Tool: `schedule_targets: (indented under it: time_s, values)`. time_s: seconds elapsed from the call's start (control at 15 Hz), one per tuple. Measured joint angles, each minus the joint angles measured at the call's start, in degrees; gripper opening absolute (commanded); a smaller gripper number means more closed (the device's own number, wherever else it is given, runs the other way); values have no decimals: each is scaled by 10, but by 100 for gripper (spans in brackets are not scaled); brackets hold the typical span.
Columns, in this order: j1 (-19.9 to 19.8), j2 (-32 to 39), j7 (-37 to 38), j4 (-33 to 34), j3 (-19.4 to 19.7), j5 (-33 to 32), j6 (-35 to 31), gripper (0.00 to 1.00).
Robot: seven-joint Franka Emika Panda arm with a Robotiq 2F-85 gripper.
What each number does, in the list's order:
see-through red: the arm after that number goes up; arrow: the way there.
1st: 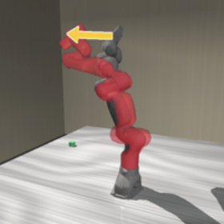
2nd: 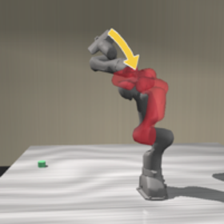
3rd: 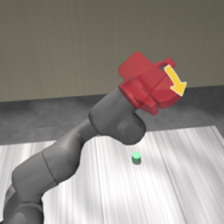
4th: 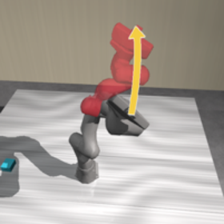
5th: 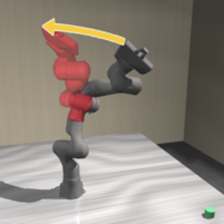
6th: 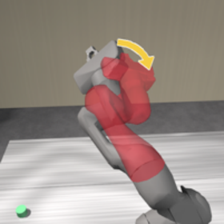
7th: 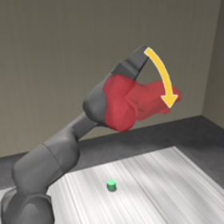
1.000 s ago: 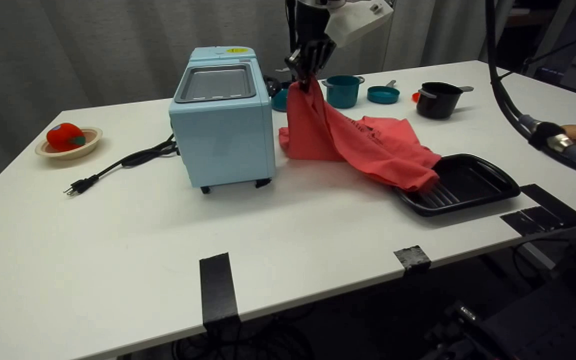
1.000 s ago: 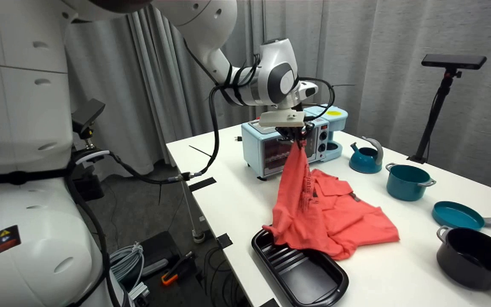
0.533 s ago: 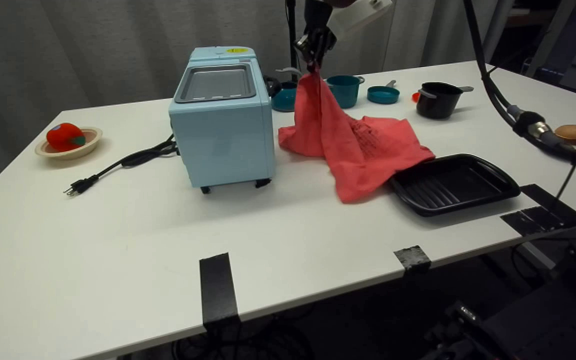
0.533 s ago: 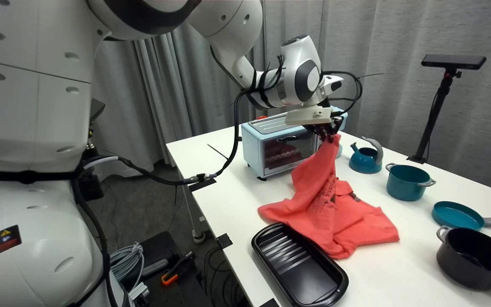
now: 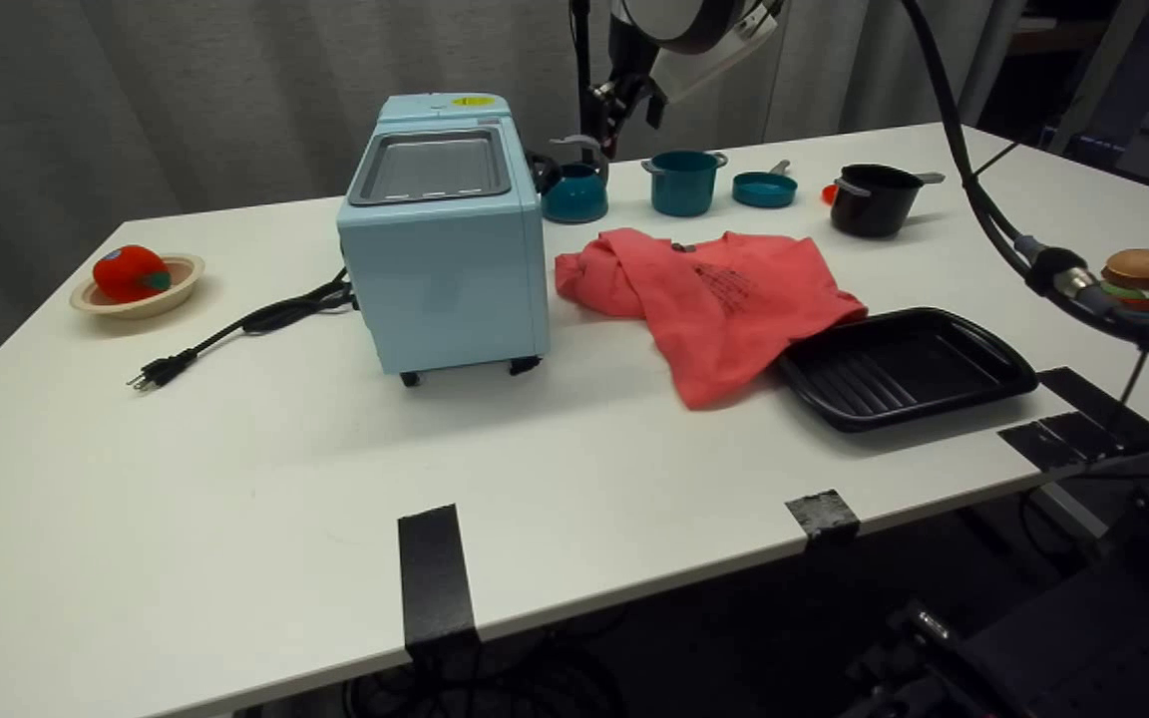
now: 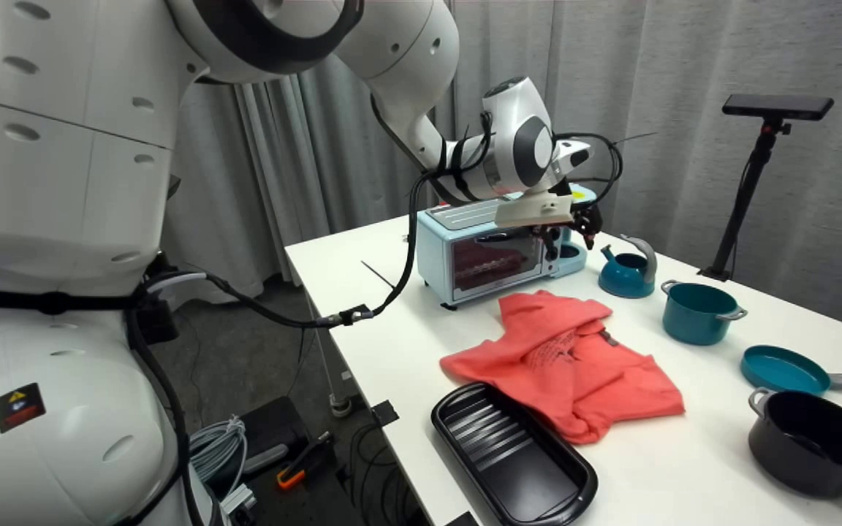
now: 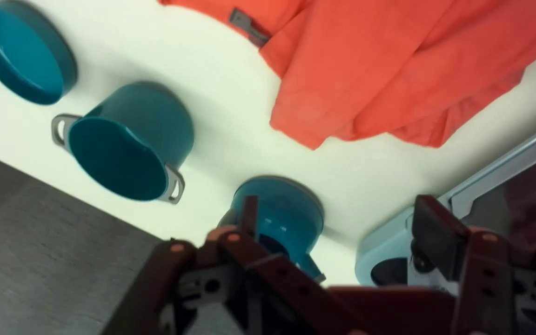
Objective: Fold the shirt twice
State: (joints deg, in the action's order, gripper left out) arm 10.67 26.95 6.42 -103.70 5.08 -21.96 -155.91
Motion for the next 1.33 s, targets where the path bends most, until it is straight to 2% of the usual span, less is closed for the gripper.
schedule_targets:
  time_s: [0.67,1.0,1.33]
  values:
    - [1,-67,5,-154,-38,53,67,100]
    - [1,-82,5,-233,-66,80,72,100]
    - [1,-79,12,-295,-80,80,67,100]
